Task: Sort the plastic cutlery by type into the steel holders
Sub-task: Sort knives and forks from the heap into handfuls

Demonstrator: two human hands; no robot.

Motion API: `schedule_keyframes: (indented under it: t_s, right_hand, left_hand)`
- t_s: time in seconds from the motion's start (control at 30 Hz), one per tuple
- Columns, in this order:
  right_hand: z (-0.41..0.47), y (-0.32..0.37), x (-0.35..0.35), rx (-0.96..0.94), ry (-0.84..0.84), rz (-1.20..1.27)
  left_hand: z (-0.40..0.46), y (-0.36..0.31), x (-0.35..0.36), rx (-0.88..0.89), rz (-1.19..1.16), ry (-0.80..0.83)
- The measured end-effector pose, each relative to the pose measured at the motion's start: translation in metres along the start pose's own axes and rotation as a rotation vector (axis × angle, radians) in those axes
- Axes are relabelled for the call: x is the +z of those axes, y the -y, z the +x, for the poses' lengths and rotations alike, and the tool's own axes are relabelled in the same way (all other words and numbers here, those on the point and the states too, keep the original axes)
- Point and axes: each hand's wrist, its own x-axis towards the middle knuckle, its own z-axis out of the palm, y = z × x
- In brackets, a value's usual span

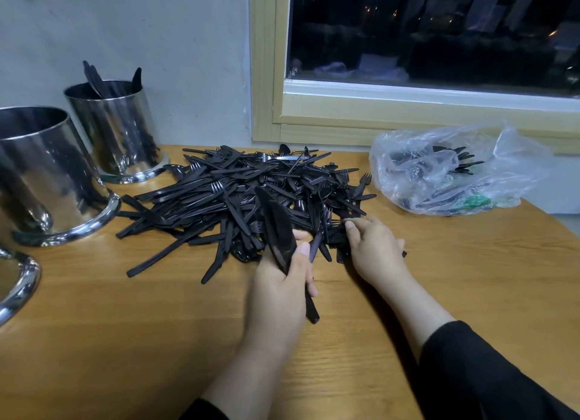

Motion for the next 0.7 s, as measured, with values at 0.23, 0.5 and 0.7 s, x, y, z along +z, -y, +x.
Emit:
schedule_keyframes:
  t_s: [0.23,0.5,0.7]
  right_hand:
    - [0.005,0.006,-0.001,0.014,0.033,-0.035]
    - [0.014,0.010,0.002,0.075,0.043,0.008]
    - [0.019,0.014,0.000,0.085,0.081,-0.044]
  left_hand:
    - [0.002,0.009,0.000,-0.045,0.087,0.029]
    - [0.005,0.008,0.000,-0.086,0.166,0.012]
    - [0.005,0.005,0.001,-0.114,0.139,0.009]
